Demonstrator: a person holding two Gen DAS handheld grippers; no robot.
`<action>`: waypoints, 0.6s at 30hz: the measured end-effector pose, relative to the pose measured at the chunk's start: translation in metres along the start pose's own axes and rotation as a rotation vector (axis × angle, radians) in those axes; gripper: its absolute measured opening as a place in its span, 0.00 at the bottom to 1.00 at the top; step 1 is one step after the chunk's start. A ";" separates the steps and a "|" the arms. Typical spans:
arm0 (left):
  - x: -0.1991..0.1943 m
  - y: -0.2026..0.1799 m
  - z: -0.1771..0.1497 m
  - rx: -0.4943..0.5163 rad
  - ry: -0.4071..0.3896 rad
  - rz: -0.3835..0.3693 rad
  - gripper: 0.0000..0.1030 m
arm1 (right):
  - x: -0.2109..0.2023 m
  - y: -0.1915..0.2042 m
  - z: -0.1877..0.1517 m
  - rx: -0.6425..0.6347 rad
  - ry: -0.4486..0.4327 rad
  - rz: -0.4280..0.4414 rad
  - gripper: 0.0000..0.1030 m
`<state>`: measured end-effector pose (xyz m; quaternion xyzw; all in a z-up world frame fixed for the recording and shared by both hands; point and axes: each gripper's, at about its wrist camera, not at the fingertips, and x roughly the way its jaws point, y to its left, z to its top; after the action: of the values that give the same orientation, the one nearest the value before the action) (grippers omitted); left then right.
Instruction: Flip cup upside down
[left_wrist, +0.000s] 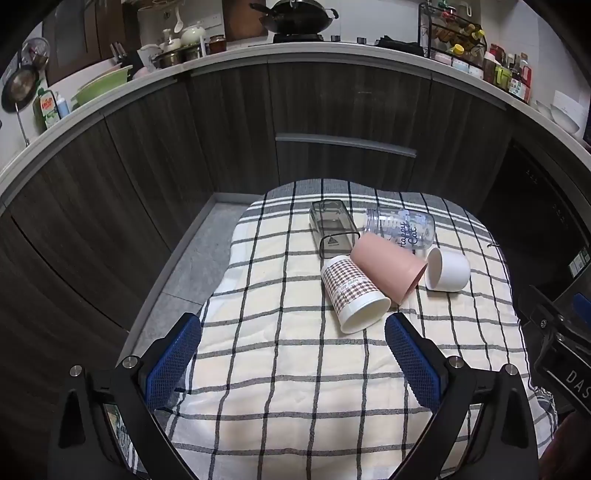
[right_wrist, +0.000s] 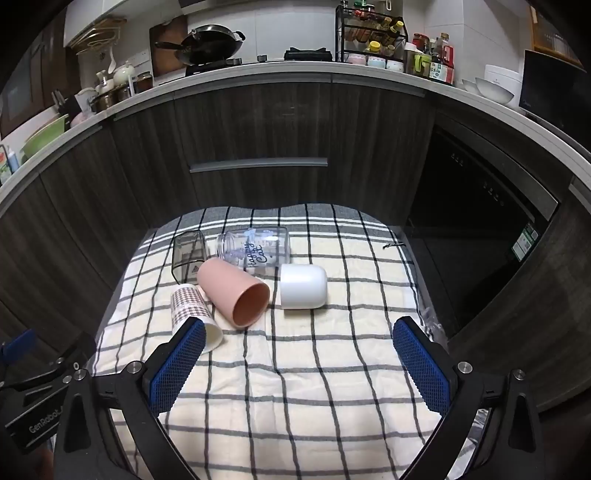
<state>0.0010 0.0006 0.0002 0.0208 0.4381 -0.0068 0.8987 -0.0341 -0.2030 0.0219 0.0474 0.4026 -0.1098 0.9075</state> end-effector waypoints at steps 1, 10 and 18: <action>0.001 0.001 0.001 -0.003 -0.001 -0.002 0.98 | -0.001 0.000 0.000 0.000 -0.004 0.000 0.99; -0.008 -0.001 0.004 0.006 -0.036 -0.004 0.98 | -0.001 -0.001 -0.001 0.000 -0.007 0.002 0.99; -0.011 -0.003 0.004 0.010 -0.038 0.001 0.98 | -0.004 0.000 0.002 0.000 -0.010 0.002 0.99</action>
<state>-0.0030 -0.0025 0.0117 0.0254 0.4208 -0.0088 0.9067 -0.0352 -0.2031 0.0266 0.0474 0.3978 -0.1093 0.9097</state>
